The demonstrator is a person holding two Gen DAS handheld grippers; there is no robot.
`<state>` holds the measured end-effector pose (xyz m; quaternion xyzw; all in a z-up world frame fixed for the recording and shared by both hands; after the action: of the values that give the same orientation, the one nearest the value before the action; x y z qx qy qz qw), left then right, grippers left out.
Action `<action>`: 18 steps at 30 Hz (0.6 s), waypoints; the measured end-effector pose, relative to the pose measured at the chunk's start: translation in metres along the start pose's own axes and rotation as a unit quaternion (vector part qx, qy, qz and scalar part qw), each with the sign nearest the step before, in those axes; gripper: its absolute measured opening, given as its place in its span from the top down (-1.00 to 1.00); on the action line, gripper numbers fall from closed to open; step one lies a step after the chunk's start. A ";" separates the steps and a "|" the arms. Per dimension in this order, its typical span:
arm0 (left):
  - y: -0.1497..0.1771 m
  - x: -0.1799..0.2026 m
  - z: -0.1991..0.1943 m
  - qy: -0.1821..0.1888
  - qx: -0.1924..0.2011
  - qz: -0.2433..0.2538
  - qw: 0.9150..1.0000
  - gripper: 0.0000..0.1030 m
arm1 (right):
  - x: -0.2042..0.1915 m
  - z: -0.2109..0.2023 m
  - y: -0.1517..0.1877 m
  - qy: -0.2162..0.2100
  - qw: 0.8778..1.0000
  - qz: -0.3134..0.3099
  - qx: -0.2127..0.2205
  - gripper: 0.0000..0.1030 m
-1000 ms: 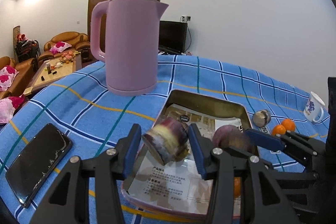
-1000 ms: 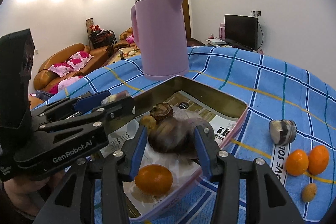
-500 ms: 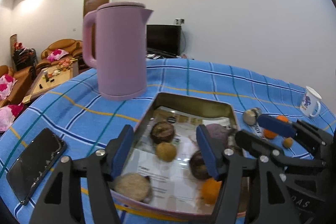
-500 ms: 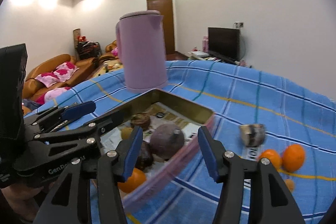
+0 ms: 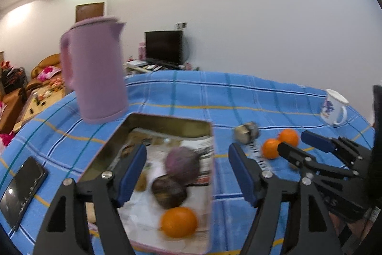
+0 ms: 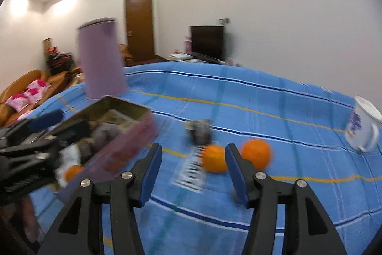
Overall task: Organize fruits
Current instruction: 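Move both tools back to the remaining fruits on the tablecloth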
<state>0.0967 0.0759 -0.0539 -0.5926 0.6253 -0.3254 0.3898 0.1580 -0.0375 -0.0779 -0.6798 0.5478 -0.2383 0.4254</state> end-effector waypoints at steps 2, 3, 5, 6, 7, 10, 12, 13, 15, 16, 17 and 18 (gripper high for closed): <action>-0.006 0.015 0.000 0.011 0.004 0.007 1.000 -0.54 | 0.018 -0.001 0.000 0.016 1.000 0.012 0.000 -0.10; -0.010 0.023 0.000 0.015 0.007 0.013 1.000 -0.56 | 0.028 -0.001 0.001 0.020 1.000 0.019 -0.006 -0.10; -0.013 0.037 0.003 0.020 0.007 0.025 0.999 -0.57 | 0.041 -0.001 0.002 0.020 0.999 0.029 -0.015 -0.10; -0.014 0.044 0.006 0.025 0.006 0.030 0.999 -0.57 | 0.046 -0.001 0.003 0.024 0.999 0.028 -0.018 -0.10; -0.015 0.050 0.008 0.030 0.004 0.035 0.999 -0.57 | 0.050 -0.001 0.004 0.030 0.999 0.027 -0.020 -0.10; -0.012 0.062 0.020 0.035 -0.009 0.043 0.998 -0.57 | 0.060 0.002 0.009 0.035 0.998 0.030 -0.040 -0.10; -0.009 0.067 0.027 0.041 -0.019 0.041 0.998 -0.57 | 0.061 0.007 0.013 0.029 0.997 0.035 -0.058 -0.10; -0.008 0.069 0.029 0.043 -0.022 0.041 0.998 -0.57 | 0.061 0.009 0.015 0.026 0.997 0.037 -0.064 -0.10; -0.006 0.069 0.032 0.043 -0.025 0.041 0.998 -0.57 | 0.059 0.014 0.021 0.019 0.996 0.036 -0.086 -0.10; -0.005 0.069 0.032 0.043 -0.026 0.041 0.998 -0.57 | 0.058 0.016 0.023 0.015 0.995 0.035 -0.093 -0.10; -0.005 0.068 0.033 0.041 -0.029 0.040 0.998 -0.57 | 0.058 0.019 0.025 0.014 0.994 0.036 -0.102 -0.10; -0.004 0.066 0.034 0.041 -0.030 0.038 0.998 -0.57 | 0.059 0.021 0.027 0.015 0.993 0.038 -0.107 -0.10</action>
<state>0.1288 0.0116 -0.0737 -0.5663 0.6719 -0.3155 0.3582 0.1767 -0.0880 -0.1197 -0.6963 0.6018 -0.1723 0.3512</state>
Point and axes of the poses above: each gripper's, at about its wrist camera, not at the fingertips, and z roughly the way its jaws point, x to its right, y to its underside, the point moved 9 cm from there along z, roughly the way its jaws point, and after that the axes turned 10 degrees about z, right-handed, at the moved point
